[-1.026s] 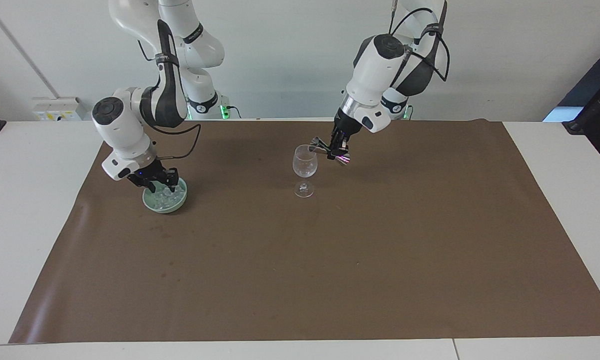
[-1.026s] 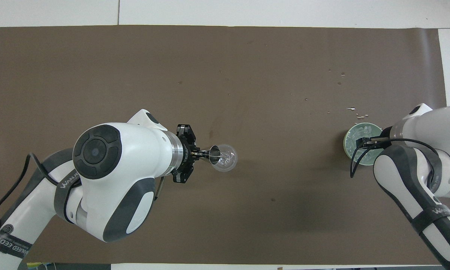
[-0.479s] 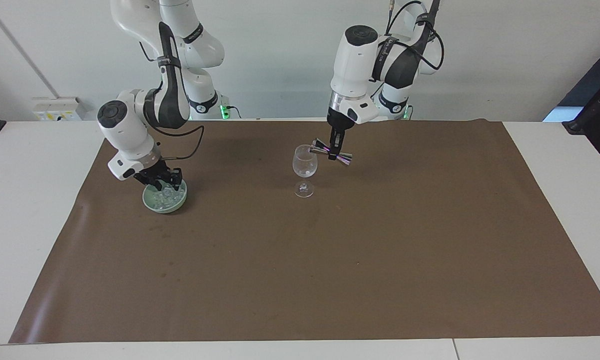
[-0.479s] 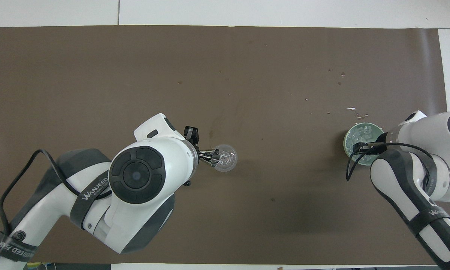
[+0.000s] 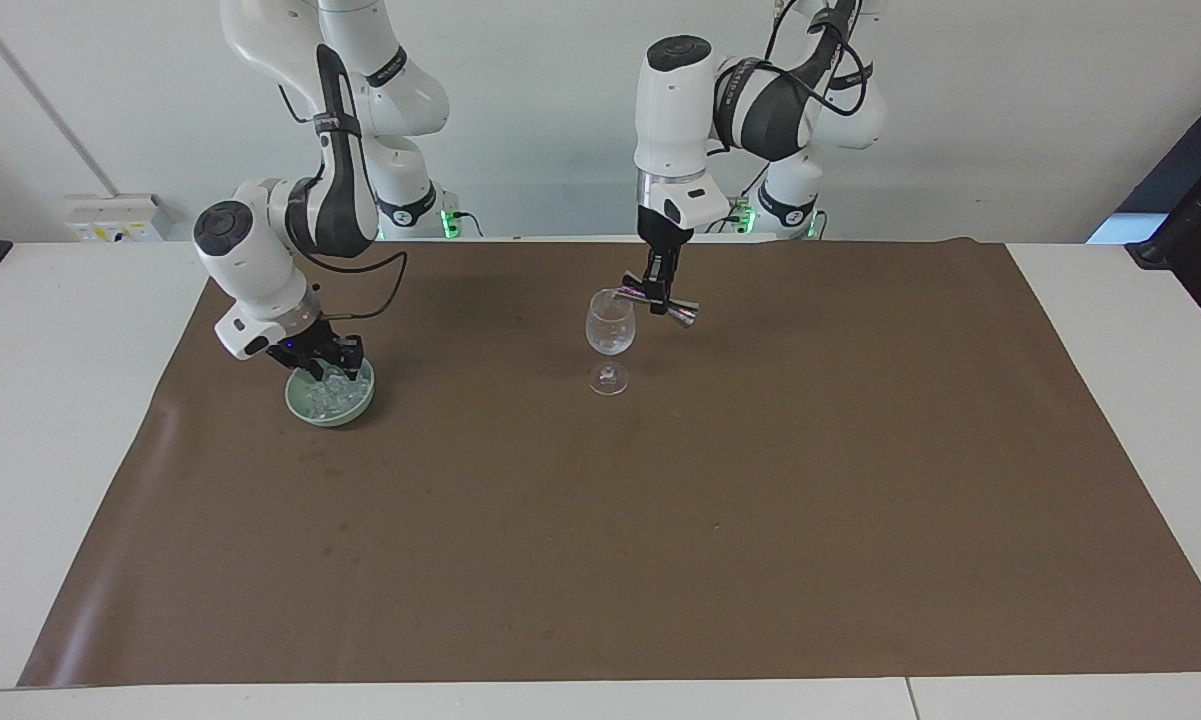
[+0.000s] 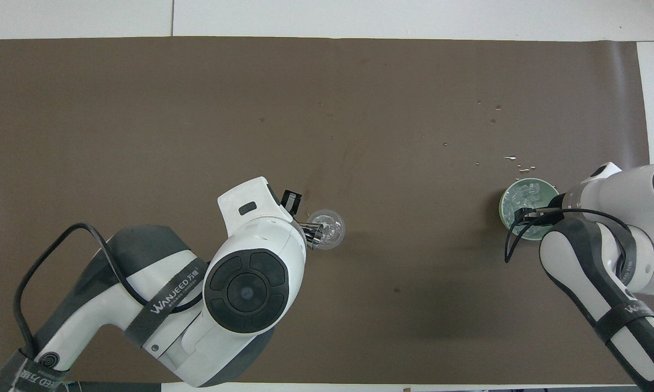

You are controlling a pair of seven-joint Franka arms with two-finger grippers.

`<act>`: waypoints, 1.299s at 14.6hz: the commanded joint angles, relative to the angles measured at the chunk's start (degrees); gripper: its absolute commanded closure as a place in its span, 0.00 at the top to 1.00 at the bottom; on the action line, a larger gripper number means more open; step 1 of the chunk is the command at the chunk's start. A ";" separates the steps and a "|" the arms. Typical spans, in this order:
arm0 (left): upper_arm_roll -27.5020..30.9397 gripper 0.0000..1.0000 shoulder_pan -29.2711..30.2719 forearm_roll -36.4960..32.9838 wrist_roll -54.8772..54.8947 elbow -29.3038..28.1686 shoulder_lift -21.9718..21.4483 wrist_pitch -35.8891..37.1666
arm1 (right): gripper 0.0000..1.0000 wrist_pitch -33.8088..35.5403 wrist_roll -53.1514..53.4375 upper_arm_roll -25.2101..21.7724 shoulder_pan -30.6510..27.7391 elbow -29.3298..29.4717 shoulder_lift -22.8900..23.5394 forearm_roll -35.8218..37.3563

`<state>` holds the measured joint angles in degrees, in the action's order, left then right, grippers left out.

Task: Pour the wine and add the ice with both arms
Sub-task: 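Tilt the jigger over the clear glass with the left gripper to pour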

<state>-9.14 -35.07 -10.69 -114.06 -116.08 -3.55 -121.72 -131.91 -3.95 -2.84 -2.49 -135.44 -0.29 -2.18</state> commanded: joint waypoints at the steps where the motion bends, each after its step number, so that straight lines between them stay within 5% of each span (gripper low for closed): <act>1: -0.09 0.00 -0.52 -3.72 -2.64 2.09 0.56 1.32 | 0.58 -2.38 0.26 0.29 -0.58 -1.59 -1.37 -1.25; 9: -0.18 0.00 -4.65 -13.56 -5.55 1.91 1.26 0.61 | 0.51 -2.38 0.26 0.29 -0.67 -1.67 -1.37 -1.25; 19: -0.18 0.00 -3.43 -13.31 -4.85 5.51 3.02 2.90 | 0.44 -2.38 0.25 0.29 -1.11 -2.02 -1.37 -1.25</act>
<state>-9.58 -38.70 -23.52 -118.52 -112.65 -1.49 -120.51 -133.14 -3.92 -2.88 -2.87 -135.86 -0.34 -2.25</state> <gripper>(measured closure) 0.784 0.564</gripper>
